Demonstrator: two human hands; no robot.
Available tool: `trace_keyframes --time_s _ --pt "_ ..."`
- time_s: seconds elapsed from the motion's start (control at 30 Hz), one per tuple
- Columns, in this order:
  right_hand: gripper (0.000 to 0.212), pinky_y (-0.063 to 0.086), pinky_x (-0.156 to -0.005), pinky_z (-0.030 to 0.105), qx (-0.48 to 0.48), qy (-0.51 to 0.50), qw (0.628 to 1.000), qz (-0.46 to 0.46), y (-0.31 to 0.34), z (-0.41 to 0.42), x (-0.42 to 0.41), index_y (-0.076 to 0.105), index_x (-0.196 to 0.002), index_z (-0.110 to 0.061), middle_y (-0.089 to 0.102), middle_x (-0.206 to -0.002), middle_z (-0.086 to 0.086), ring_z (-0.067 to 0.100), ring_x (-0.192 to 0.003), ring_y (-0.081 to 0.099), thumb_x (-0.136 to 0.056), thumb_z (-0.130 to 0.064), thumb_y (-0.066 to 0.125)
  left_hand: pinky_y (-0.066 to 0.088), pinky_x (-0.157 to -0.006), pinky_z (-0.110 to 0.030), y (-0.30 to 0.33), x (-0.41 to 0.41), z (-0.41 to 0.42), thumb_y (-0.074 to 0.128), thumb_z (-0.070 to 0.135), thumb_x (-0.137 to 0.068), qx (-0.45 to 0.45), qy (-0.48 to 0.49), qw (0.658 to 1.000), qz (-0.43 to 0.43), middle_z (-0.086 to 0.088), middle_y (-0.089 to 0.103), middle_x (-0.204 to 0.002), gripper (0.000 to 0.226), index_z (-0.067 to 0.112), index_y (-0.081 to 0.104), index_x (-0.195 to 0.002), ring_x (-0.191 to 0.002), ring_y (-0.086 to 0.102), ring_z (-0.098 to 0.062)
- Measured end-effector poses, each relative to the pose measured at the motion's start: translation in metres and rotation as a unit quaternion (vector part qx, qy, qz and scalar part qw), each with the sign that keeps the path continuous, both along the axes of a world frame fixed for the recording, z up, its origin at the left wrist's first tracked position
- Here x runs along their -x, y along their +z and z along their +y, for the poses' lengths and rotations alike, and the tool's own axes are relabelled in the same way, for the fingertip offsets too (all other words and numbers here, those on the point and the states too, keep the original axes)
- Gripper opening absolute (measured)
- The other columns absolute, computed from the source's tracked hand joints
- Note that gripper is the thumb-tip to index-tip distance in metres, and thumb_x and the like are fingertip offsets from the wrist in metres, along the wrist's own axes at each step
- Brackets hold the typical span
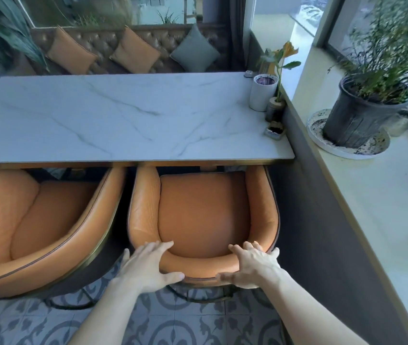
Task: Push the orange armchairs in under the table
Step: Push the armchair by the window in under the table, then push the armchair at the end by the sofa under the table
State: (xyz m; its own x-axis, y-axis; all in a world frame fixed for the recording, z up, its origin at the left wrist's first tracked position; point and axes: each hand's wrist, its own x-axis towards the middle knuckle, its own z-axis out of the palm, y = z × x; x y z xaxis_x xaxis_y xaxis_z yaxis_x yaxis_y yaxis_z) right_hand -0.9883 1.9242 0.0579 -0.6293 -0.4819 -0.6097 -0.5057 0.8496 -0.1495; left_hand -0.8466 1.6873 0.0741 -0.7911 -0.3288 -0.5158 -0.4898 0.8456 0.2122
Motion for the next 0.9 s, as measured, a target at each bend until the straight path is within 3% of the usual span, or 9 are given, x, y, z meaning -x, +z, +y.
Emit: trace_keyframes --time_s 0.2,0.47,0.63,0.9 --pt "0.103 0.025 -0.113 0.071 0.004 -0.008 1.0 0.017 0.043 -0.035 -0.052 0.017 -0.159 -0.04 0.025 -0.164 0.003 0.026 -0.153 0.015 -0.075 -0.09 0.049 0.008 -0.12 -0.054 0.02 -0.056 -0.037 0.049 0.088 -0.067 -0.002 0.006 0.999 0.045 0.008 0.015 -0.163 0.099 0.049 0.01 -0.15 -0.148 0.012 -0.018" --pt "0.107 0.028 -0.113 0.069 0.025 -0.008 0.997 0.071 0.061 -0.142 -0.168 0.022 -0.154 -0.046 0.029 -0.162 -0.004 0.022 -0.15 0.026 -0.064 -0.098 0.045 0.031 -0.112 -0.048 0.05 -0.203 -0.163 0.057 0.083 -0.066 -0.014 0.038 0.994 0.104 0.01 0.027 -0.158 0.1 0.047 0.015 -0.149 -0.141 0.031 -0.018" --pt "0.099 0.03 -0.113 0.066 0.07 0.038 0.992 0.098 0.068 -0.231 -0.241 0.028 -0.154 -0.041 0.031 -0.163 0.001 0.024 -0.149 0.029 -0.071 -0.091 0.052 0.03 -0.113 -0.041 0.057 -0.287 -0.234 0.063 0.076 -0.07 -0.007 0.076 0.985 0.156 0.013 0.03 -0.156 0.096 0.045 0.019 -0.15 -0.141 0.031 -0.017" --pt "0.102 0.028 -0.115 0.066 0.045 0.113 0.99 0.073 0.037 -0.373 -0.301 0.02 -0.159 -0.037 0.026 -0.164 0.005 0.027 -0.151 0.024 -0.077 -0.084 0.059 0.021 -0.117 -0.045 0.026 -0.365 -0.337 0.063 0.071 -0.076 -0.025 0.151 0.969 0.192 0.016 0.027 -0.155 0.091 0.044 0.017 -0.15 -0.141 0.029 -0.017"
